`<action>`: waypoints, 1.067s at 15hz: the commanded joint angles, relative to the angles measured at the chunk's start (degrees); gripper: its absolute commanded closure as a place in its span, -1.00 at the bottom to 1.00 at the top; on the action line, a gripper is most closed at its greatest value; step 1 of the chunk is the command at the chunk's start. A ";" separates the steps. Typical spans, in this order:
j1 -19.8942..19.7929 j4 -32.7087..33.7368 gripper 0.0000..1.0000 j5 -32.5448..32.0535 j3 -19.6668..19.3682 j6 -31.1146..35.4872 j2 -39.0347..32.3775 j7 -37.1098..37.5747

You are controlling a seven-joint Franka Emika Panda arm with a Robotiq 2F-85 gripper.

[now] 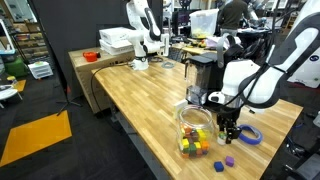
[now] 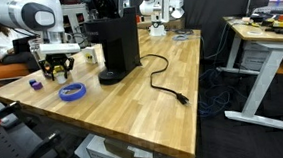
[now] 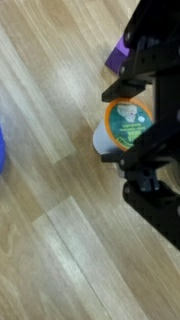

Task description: Open the coffee maker chamber, place the coffee pod inside the chamber

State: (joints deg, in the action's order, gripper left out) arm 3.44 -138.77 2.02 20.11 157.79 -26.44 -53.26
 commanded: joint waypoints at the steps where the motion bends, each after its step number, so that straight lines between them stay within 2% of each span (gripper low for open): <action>1: -2.19 0.03 0.44 -0.54 1.66 1.29 -0.96 -1.07; 10: -2.49 -4.56 0.44 0.19 3.98 -1.72 8.70 -1.14; 16: -0.16 -7.53 0.44 1.17 2.06 -8.94 18.73 -0.44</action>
State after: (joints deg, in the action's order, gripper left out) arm 2.31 -144.25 2.13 22.86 153.16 -13.23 -53.35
